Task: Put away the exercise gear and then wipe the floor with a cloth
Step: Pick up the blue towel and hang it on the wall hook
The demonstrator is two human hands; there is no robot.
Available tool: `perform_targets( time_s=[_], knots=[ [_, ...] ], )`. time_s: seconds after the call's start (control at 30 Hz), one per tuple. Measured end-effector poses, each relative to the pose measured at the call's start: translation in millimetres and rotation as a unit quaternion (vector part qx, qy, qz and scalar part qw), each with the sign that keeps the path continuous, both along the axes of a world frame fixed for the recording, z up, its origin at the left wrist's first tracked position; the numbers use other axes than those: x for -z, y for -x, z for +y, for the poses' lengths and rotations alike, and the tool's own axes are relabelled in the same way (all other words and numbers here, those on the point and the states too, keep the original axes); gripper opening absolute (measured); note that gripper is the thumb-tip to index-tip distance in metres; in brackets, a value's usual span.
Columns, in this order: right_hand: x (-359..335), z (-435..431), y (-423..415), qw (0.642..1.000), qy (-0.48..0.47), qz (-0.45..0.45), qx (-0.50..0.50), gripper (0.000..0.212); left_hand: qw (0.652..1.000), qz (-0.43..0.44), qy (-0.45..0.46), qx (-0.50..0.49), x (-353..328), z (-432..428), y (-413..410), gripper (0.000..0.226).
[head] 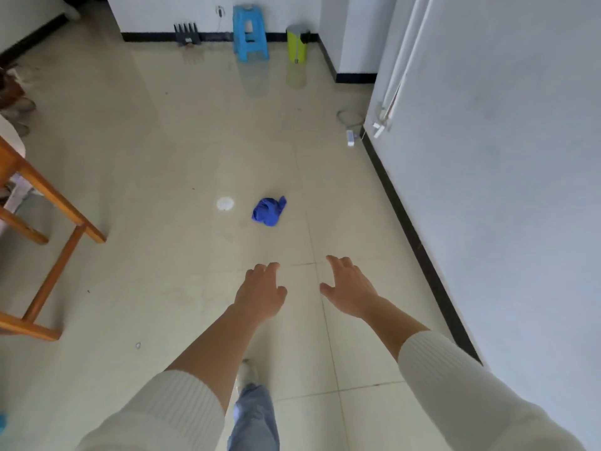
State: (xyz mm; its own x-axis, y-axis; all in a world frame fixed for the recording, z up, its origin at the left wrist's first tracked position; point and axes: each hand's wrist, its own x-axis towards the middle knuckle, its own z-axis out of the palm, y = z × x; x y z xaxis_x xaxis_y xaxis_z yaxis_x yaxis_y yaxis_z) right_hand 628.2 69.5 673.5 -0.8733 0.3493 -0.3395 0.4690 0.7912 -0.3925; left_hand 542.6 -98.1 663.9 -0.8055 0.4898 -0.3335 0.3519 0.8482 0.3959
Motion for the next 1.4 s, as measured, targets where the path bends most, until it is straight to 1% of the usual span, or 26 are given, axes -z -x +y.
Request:
perform_targets(
  time_s=[0.13, 0.27, 0.47, 0.6, 0.7, 0.8, 0.97, 1.13, 1.3, 1.4],
  knots=[
    [9.6, 11.2, 118.8, 0.999, 0.027, -0.022, 0.035, 0.065, 1.0, -0.003, 0.016, 0.01, 7.4, 0.9, 122.5, 0.054],
    [12.5, 27.7, 219.4, 0.997, 0.049, -0.031, 0.057, 0.067, 0.999, -0.001, 0.036, -0.008, 10.7, 6.7, 228.9, 0.053],
    [37.2, 82.3, 365.5, 0.995, 0.046, -0.045, 0.07, 0.068, 0.999, 0.03, 0.011, -0.02, 31.5, 62.6, 374.9, 0.049],
    [76.3, 128.8, 475.0, 0.995, 0.057, -0.051, 0.072, 0.068, 0.999, 0.013, 0.005, -0.029, 72.3, 112.6, 481.5, 0.048],
    [112.0, 166.8, 556.2, 0.992, 0.071, -0.081, 0.07, 0.067, 0.998, -0.022, 0.024, -0.049, 113.0, 146.9, 558.2, 0.048],
    [145.4, 202.9, 628.2, 0.99, 0.061, -0.107, 0.063, 0.066, 0.997, -0.04, 0.048, -0.043, 152.3, 173.4, 628.8, 0.047],
    [214.7, 240.0, 723.8, 0.988, 0.062, -0.128, 0.054, 0.063, 0.995, -0.064, 0.068, -0.047, 231.9, 198.3, 727.8, 0.046],
    [331.3, 248.7, 781.6, 0.983, 0.084, -0.154, 0.056, 0.061, 0.989, -0.114, 0.082, -0.054, 352.3, 214.7, 793.3, 0.042],
    [469.9, 247.3, 803.4, 0.974, 0.097, -0.197, 0.061, 0.061, 0.98, -0.168, 0.086, -0.061, 494.7, 224.8, 822.1, 0.036],
    [548.1, 245.1, 807.6, 0.966, 0.105, -0.226, 0.068, 0.058, 0.971, -0.208, 0.075, -0.091, 574.2, 225.4, 822.7, 0.041]
  ],
)
